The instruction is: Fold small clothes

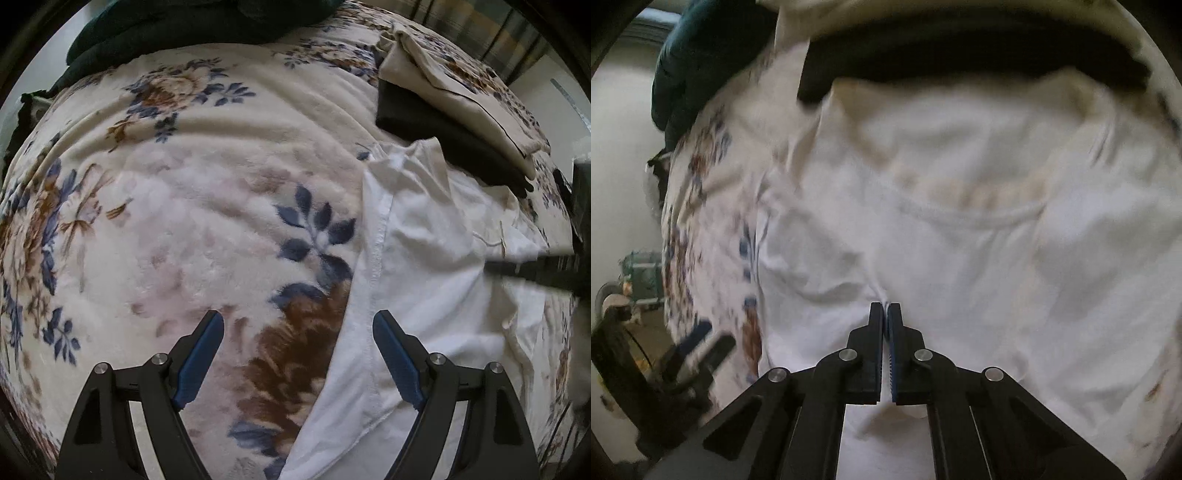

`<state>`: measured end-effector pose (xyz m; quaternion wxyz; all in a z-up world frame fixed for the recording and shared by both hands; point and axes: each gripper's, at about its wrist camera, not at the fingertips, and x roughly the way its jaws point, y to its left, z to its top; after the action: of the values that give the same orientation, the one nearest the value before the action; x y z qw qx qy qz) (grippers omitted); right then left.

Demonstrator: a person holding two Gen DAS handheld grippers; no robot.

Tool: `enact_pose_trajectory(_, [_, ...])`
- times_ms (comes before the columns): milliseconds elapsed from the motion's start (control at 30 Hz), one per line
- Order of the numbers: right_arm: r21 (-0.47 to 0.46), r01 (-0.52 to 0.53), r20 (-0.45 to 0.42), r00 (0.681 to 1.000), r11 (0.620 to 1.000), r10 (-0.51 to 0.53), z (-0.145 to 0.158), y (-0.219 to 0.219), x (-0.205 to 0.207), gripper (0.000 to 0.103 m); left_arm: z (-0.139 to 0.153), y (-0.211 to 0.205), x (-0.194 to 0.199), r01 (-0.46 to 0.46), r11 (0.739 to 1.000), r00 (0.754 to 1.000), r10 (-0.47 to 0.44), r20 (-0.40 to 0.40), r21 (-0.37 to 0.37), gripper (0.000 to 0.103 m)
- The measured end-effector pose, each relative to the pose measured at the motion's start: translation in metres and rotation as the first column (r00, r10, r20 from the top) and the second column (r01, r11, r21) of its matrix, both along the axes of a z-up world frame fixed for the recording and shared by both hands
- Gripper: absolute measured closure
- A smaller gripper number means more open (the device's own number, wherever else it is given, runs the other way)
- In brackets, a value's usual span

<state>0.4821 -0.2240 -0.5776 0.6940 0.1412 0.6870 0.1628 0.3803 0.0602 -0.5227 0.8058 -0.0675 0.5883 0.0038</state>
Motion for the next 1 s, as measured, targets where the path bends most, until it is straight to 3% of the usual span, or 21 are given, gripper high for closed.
enact_pose_trajectory(133, [-0.073,0.045,0.084,0.996,0.996,-0.039,0.018,-0.009,0.034,0.099,-0.006,-0.01,0.002,0.024,1.0,1.0,-0.025,-0.018,-0.004,0.021])
enact_pose_trajectory(200, [-0.091,0.089,0.057,0.995,0.992,-0.084,0.018,-0.02,0.043,0.089,-0.005,-0.012,0.001,0.024,1.0,0.999,-0.024,-0.023,-0.012,0.021])
enact_pose_trajectory(267, [-0.103,0.137,0.063,0.989,0.985,-0.131,0.025,-0.033,0.041,0.063,-0.002,-0.014,0.002,0.026,1.0,0.999,-0.026,-0.022,-0.012,0.021])
enact_pose_trajectory(300, [-0.093,0.167,0.072,0.984,0.982,-0.161,0.029,-0.039,0.035,0.062,0.0,-0.016,0.003,0.026,1.0,1.0,-0.026,-0.017,-0.009,0.021])
enact_pose_trajectory(433, [0.036,0.226,0.004,0.974,0.974,-0.226,0.027,-0.057,-0.009,0.062,0.004,-0.022,0.031,0.032,0.999,0.999,-0.032,-0.001,-0.019,0.021])
enact_pose_trajectory(533, [0.082,0.2,-0.054,0.979,0.976,-0.197,0.006,-0.044,-0.042,0.062,-0.004,-0.035,0.071,0.067,0.998,0.997,-0.067,0.025,0.007,0.021])
enact_pose_trajectory(567, [0.072,0.187,-0.07,0.981,0.98,-0.182,-0.003,-0.039,-0.051,0.062,-0.01,-0.039,0.083,0.074,0.997,0.997,-0.074,0.019,0.018,0.021])
enact_pose_trajectory(667, [-0.071,0.149,-0.079,0.985,0.986,-0.155,-0.03,-0.027,-0.073,0.062,-0.045,-0.049,0.126,0.09,0.994,0.994,-0.086,-0.06,0.069,0.021])
enact_pose_trajectory(733, [-0.097,0.163,-0.074,0.983,0.982,-0.17,-0.034,-0.027,-0.079,0.062,-0.06,-0.047,0.141,0.081,0.995,0.992,-0.075,-0.102,0.055,0.018])
enact_pose_trajectory(900, [-0.086,0.23,-0.07,0.969,0.969,-0.236,-0.012,-0.044,-0.084,0.061,-0.025,-0.046,0.123,0.112,0.992,0.994,-0.111,-0.017,0.062,0.019])
enact_pose_trajectory(967, [-0.074,0.273,-0.051,0.959,0.959,-0.277,0.012,-0.059,-0.087,0.047,0.0,-0.044,0.101,0.12,0.99,0.992,-0.122,0.028,0.075,0.019])
enact_pose_trajectory(1000, [-0.066,0.294,-0.042,0.954,0.954,-0.297,0.023,-0.068,-0.091,0.045,0.011,-0.043,0.089,0.119,0.99,0.991,-0.123,0.047,0.077,0.019])
